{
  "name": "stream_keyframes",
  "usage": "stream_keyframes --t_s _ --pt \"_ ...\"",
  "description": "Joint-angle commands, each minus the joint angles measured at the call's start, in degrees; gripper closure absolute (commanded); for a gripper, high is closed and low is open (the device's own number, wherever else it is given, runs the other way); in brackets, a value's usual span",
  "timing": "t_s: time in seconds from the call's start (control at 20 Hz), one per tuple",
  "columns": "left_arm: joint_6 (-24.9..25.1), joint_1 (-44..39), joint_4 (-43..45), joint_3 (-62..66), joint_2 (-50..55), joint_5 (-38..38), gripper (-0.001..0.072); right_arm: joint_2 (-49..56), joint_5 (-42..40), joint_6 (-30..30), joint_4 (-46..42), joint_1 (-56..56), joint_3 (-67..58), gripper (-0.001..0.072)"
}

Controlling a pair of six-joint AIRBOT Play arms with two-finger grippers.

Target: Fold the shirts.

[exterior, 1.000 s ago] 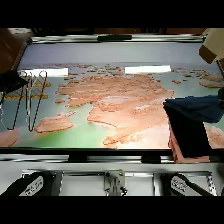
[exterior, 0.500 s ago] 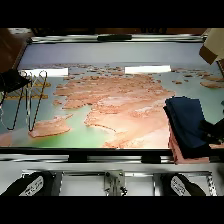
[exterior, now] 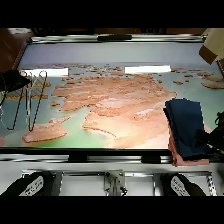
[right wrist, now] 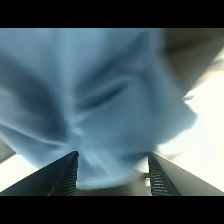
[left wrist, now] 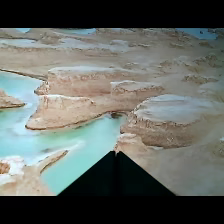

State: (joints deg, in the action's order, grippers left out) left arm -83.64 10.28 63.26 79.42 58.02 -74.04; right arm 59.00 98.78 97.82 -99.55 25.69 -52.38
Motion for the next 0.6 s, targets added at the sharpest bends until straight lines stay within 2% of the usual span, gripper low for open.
stream_keyframes --t_s 0.0,0.1,0.2,0.3,0.35,0.4,0.45,0.5,0.55 --pt "3.54 -0.83 1.57 0.02 0.42 -0.2 0.0679 0.15 3.3 -5.03 -10.03 0.04 -9.62 0.0156" --pt "3.48 -4.96 11.93 0.39 0.98 -2.4 0.068 1.68 0.52 -5.53 -7.85 -0.2 -21.31 0.0157" --pt "2.62 -12.46 28.48 1.55 2.73 -6.58 0.068 2.84 -7.58 -5.11 2.21 -3.34 -33.0 0.0157" --pt "-1.14 -20.28 40.35 1.95 5.66 -7.96 0.068 2.91 -19.21 -2.4 9.4 -13.33 -38.4 0.0157" --pt "-2.69 -23.28 41.83 1.95 7.8 -7.91 0.0677 3.19 -22.1 -0.17 9.03 -20.33 -38.34 0.0156" --pt "-3.26 -25.46 41.24 1.95 10.05 -8.17 0.0599 4.39 -22.67 1.62 7.61 -28.17 -37.57 0.0156" --pt "-5.29 -27.43 40.81 1.95 12.37 -9.07 0.0196 6.4 -21.55 4.79 6.69 -34.16 -36.33 0.0156" --pt "-9.66 -29.11 40.83 1.95 14.71 -10.82 -0.0013 9.18 -19.1 6.88 8.24 -37.94 -35.1 0.0156" --pt "-11.06 -30.05 40.65 1.49 16.33 -12.31 -0.0013 12.55 -15.93 6.58 12.28 -40.26 -33.92 0.0156"
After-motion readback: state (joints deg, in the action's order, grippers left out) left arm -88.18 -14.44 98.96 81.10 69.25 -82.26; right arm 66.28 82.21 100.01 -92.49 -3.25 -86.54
